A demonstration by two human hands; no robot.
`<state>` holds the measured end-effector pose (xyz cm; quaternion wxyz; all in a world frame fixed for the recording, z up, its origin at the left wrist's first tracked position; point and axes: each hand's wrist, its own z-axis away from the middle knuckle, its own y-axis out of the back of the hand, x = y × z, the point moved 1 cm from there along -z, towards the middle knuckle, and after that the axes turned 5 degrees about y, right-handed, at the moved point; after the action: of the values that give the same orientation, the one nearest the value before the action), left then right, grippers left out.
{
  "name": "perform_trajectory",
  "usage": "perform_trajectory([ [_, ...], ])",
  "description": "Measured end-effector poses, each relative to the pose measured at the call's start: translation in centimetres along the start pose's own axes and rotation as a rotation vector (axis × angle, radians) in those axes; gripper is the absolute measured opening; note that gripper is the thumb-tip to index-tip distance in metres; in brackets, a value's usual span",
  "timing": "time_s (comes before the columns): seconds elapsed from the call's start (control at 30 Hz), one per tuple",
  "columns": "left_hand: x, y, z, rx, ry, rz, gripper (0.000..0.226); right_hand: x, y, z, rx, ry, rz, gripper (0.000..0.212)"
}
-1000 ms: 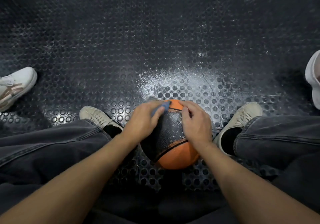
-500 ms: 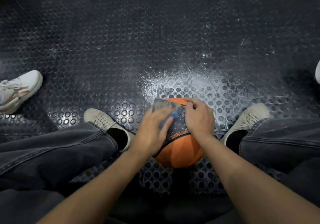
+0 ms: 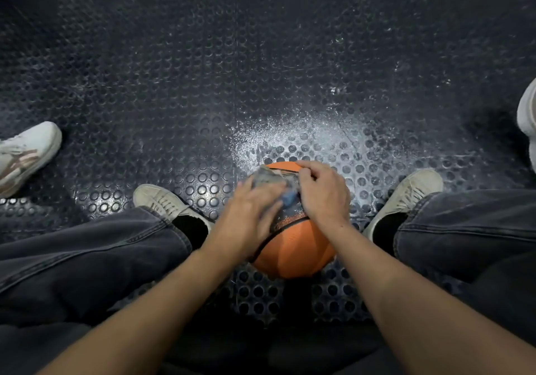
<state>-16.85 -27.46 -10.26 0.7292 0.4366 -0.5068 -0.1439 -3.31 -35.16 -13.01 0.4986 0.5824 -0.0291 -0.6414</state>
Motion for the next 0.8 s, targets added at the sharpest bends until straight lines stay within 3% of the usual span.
perform_trajectory([
  [0.1,0.2,0.3,-4.7,0.095,0.305,0.031,0.026,-0.4,0.0,0.2,0.018,-0.037,0.035,0.034],
  [0.13,0.3,0.1,-4.8,0.093,0.295,0.002,0.026,-0.5,0.1,0.2,0.034,-0.059,0.048,0.033],
  [0.23,0.8,-0.7,-0.3,0.007,0.045,-0.013,0.030,-0.4,0.5,-0.4,0.043,-0.116,0.012,0.032],
  [0.33,-0.3,-0.9,2.7,-0.043,-0.088,-0.084,0.037,0.4,0.1,-0.6,0.006,-0.057,-0.010,0.034],
  [0.37,-0.4,-0.5,1.9,-0.030,-0.077,-0.073,0.037,0.5,-0.2,-0.4,0.008,-0.028,-0.017,0.036],
  [0.5,0.0,0.8,-4.1,0.073,0.239,0.067,0.027,-0.4,-0.5,0.0,0.045,-0.074,-0.008,0.042],
  [0.6,0.0,0.1,-0.8,-0.048,-0.024,-0.029,0.027,-0.3,0.0,-0.5,0.032,-0.124,-0.004,0.032],
  [0.7,-1.2,-0.2,3.2,-0.154,-0.343,-0.188,0.035,0.6,0.6,-1.0,0.008,-0.075,-0.019,0.035],
  [0.77,-1.5,0.1,1.3,-0.132,-0.321,-0.143,0.034,0.7,0.7,-1.0,-0.016,-0.037,-0.011,0.036],
  [0.8,-1.1,0.2,-0.3,-0.085,-0.222,-0.071,0.033,0.5,0.7,-0.9,-0.022,-0.024,-0.009,0.035],
])
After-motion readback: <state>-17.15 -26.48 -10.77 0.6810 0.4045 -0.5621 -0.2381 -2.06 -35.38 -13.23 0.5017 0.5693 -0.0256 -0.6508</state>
